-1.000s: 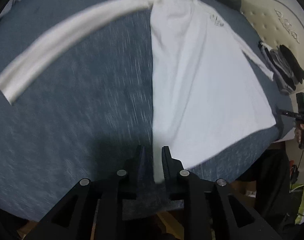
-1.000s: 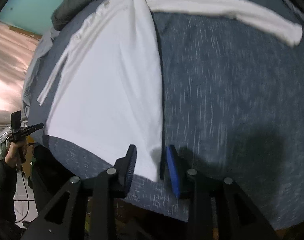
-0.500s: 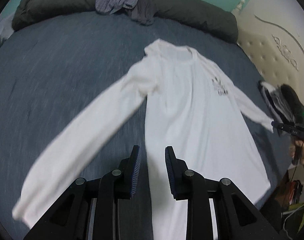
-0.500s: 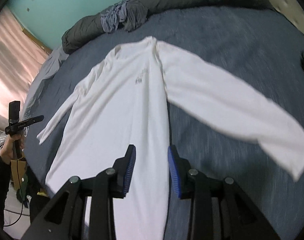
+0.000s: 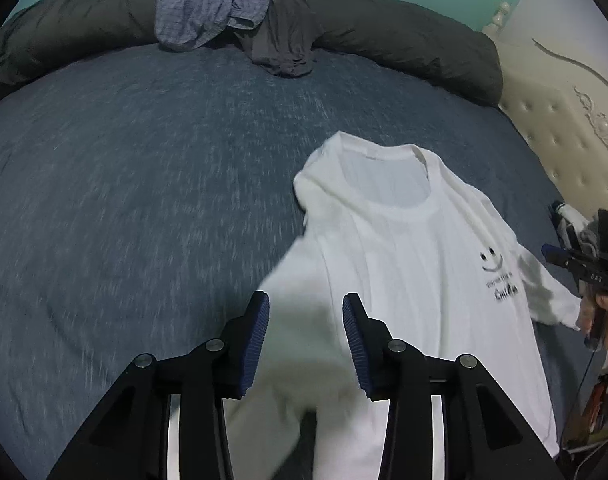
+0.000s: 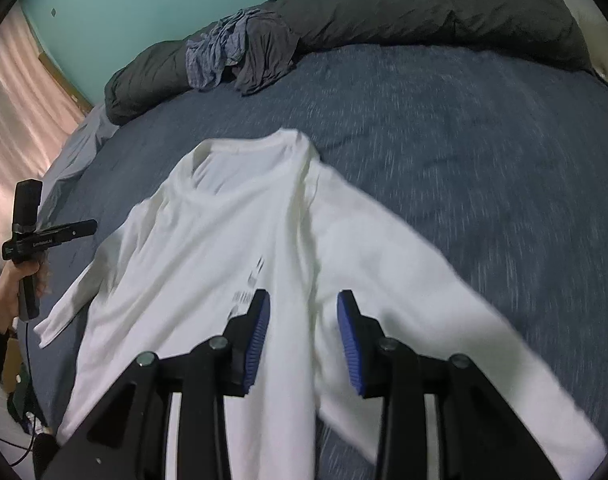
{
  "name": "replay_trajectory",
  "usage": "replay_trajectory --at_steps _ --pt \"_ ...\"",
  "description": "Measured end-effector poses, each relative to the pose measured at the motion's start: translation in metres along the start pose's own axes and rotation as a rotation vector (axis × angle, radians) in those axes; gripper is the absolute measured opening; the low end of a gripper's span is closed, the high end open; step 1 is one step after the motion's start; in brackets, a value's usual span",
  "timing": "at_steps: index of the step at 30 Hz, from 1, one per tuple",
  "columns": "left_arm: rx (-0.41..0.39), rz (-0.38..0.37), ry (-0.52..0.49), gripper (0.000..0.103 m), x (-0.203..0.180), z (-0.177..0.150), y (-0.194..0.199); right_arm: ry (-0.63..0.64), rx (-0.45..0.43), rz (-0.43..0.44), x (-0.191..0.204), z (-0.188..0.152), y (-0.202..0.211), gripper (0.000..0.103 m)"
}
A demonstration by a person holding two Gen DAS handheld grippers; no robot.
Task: Fold clothes
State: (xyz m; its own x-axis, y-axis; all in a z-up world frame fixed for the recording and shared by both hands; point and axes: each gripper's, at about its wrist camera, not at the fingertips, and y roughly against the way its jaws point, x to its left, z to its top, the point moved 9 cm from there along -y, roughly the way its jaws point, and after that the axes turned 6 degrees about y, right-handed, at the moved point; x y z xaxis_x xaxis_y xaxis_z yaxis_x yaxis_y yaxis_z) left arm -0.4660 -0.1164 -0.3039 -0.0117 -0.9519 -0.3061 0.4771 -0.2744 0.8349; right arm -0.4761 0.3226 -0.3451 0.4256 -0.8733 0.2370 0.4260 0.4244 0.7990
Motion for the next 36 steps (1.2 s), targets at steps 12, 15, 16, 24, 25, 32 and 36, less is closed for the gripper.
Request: replay_trajectory --at_steps 12,15,16,24,25,32,36 --pt "0.026 -0.010 -0.070 0.045 -0.022 0.036 -0.046 0.023 -0.001 -0.054 -0.025 0.059 -0.043 0.047" --pt "0.034 -0.012 -0.070 0.045 -0.023 0.039 -0.055 0.034 0.008 -0.060 -0.027 0.066 -0.052 0.050" --pt "0.037 -0.012 -0.070 0.046 -0.024 0.040 -0.058 0.038 0.013 -0.061 -0.028 0.068 -0.056 0.050" --pt "0.057 -0.025 -0.055 0.050 -0.020 0.042 -0.077 0.092 0.044 -0.082 -0.024 0.077 -0.086 0.050" --pt "0.057 -0.029 -0.050 0.050 -0.019 0.043 -0.079 0.097 0.048 -0.088 -0.024 0.077 -0.090 0.050" --pt "0.066 -0.050 -0.043 0.030 -0.015 0.043 -0.088 0.132 0.079 -0.105 -0.020 0.079 -0.116 0.028" --pt "0.057 -0.044 -0.057 0.011 -0.013 0.043 -0.087 0.128 0.079 -0.112 -0.022 0.077 -0.121 0.009"
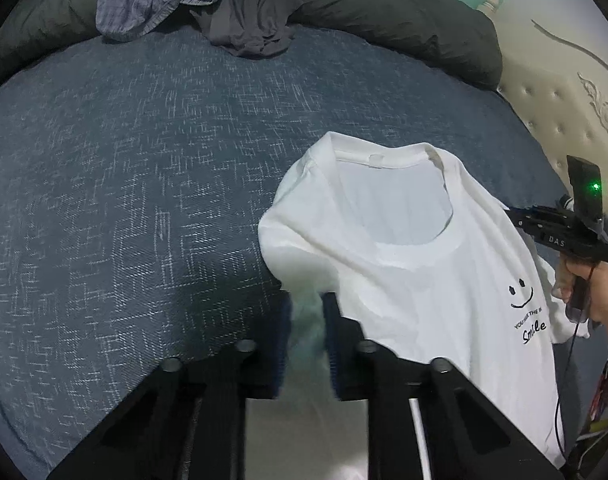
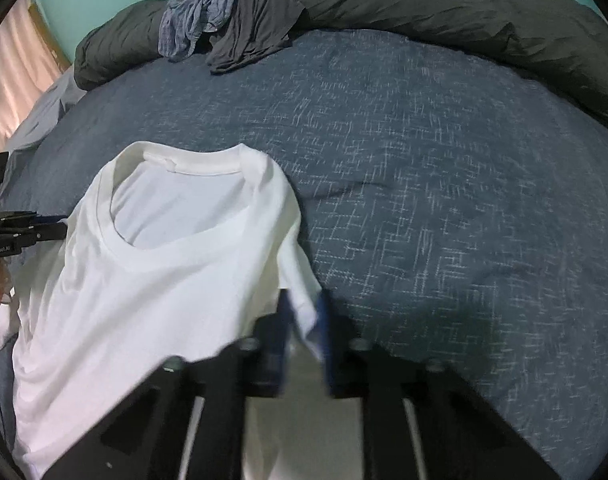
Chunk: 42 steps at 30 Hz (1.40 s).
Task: Fold clothes
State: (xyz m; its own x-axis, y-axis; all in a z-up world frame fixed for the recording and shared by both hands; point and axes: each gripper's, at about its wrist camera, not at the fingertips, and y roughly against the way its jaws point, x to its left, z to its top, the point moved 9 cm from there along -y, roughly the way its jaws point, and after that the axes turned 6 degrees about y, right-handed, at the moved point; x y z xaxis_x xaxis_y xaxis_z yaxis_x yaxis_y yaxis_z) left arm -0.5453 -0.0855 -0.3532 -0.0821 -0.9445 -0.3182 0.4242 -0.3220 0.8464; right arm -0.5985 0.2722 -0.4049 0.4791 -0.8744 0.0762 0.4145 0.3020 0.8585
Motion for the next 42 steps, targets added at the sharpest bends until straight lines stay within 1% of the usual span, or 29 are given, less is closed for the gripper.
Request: replay_trajectory --at_steps 2,4,7,10,13,15,18,19,20,23,24,25,27,28,29,30,31,32,34,35,37,38,41,42 --pt "-0.012 0.013 -0.013 0.009 0.002 0.001 0.006 -0.014 -0.012 -0.001 -0.003 0.001 0.002 0.006" --pt "-0.030 0.022 -0.005 0.008 0.008 0.001 0.015 -0.031 -0.031 -0.015 -0.009 0.002 0.006 0.005" --pt "-0.059 0.049 0.018 0.007 0.022 0.001 0.029 -0.073 -0.066 -0.068 -0.028 0.003 0.015 0.005" --pt "-0.071 0.077 0.042 0.007 0.037 -0.001 0.038 -0.130 -0.094 -0.118 -0.049 0.004 0.026 0.005" --pt "-0.076 0.086 0.055 0.007 0.042 -0.003 0.040 -0.181 -0.093 -0.161 -0.066 0.001 0.031 0.005" --pt "-0.078 0.088 0.062 0.007 0.044 -0.005 0.040 -0.205 -0.088 -0.173 -0.072 -0.002 0.031 0.005" --pt "-0.057 0.035 0.046 0.007 0.027 -0.008 0.033 -0.212 -0.060 -0.161 -0.069 -0.006 0.024 0.005" --pt "-0.035 -0.007 0.035 0.007 0.018 -0.012 0.029 -0.214 -0.049 -0.151 -0.068 -0.009 0.021 0.005" --pt "-0.012 -0.034 0.008 0.007 0.008 -0.017 0.026 -0.214 -0.047 -0.143 -0.067 -0.012 0.020 0.005" --pt "0.054 -0.020 -0.074 0.008 -0.005 -0.029 0.016 -0.205 -0.035 -0.131 -0.067 -0.021 0.017 0.005" --pt "0.061 -0.006 -0.074 0.009 -0.004 -0.030 0.015 -0.207 -0.025 -0.121 -0.068 -0.024 0.015 0.005" --pt "0.049 0.015 -0.068 0.011 0.000 -0.026 0.017 -0.214 -0.016 -0.099 -0.068 -0.027 0.014 0.005" --pt "0.022 0.055 -0.051 0.019 0.008 -0.018 0.021 -0.224 -0.005 -0.065 -0.069 -0.031 0.013 0.006" --pt "-0.003 0.062 -0.030 0.024 0.011 -0.009 0.026 -0.216 -0.024 -0.079 -0.070 -0.029 0.017 0.010" --pt "-0.026 0.067 -0.012 0.037 0.014 -0.001 0.029 -0.213 -0.051 -0.100 -0.072 -0.024 0.024 0.016" --pt "-0.037 0.067 -0.004 0.043 0.014 0.006 0.029 -0.220 -0.080 -0.115 -0.073 -0.019 0.030 0.020" --pt "-0.049 0.067 0.003 0.044 0.014 0.014 0.029 -0.233 -0.117 -0.093 -0.070 -0.011 0.036 0.030" --pt "-0.059 0.067 0.008 0.044 0.013 0.022 0.029 -0.237 -0.145 -0.073 -0.066 -0.004 0.040 0.037" --pt "-0.061 0.075 -0.007 0.044 0.005 0.036 0.019 -0.182 -0.152 -0.057 -0.049 0.013 0.039 0.040" --pt "-0.052 0.074 -0.010 0.045 0.003 0.040 0.012 -0.159 -0.142 -0.034 -0.038 0.020 0.034 0.043" --pt "-0.029 0.073 -0.017 0.045 -0.002 0.047 -0.005 -0.133 -0.092 0.027 -0.017 0.030 0.017 0.050" --pt "-0.018 0.074 -0.023 0.045 -0.005 0.050 -0.013 -0.118 -0.072 0.041 -0.009 0.033 0.010 0.050" --pt "-0.011 0.090 -0.066 0.045 -0.012 0.055 -0.026 -0.046 -0.064 0.022 0.009 0.046 -0.007 0.050" --pt "-0.008 0.087 -0.074 0.045 -0.013 0.055 -0.028 -0.054 -0.054 0.022 0.008 0.046 -0.012 0.050"
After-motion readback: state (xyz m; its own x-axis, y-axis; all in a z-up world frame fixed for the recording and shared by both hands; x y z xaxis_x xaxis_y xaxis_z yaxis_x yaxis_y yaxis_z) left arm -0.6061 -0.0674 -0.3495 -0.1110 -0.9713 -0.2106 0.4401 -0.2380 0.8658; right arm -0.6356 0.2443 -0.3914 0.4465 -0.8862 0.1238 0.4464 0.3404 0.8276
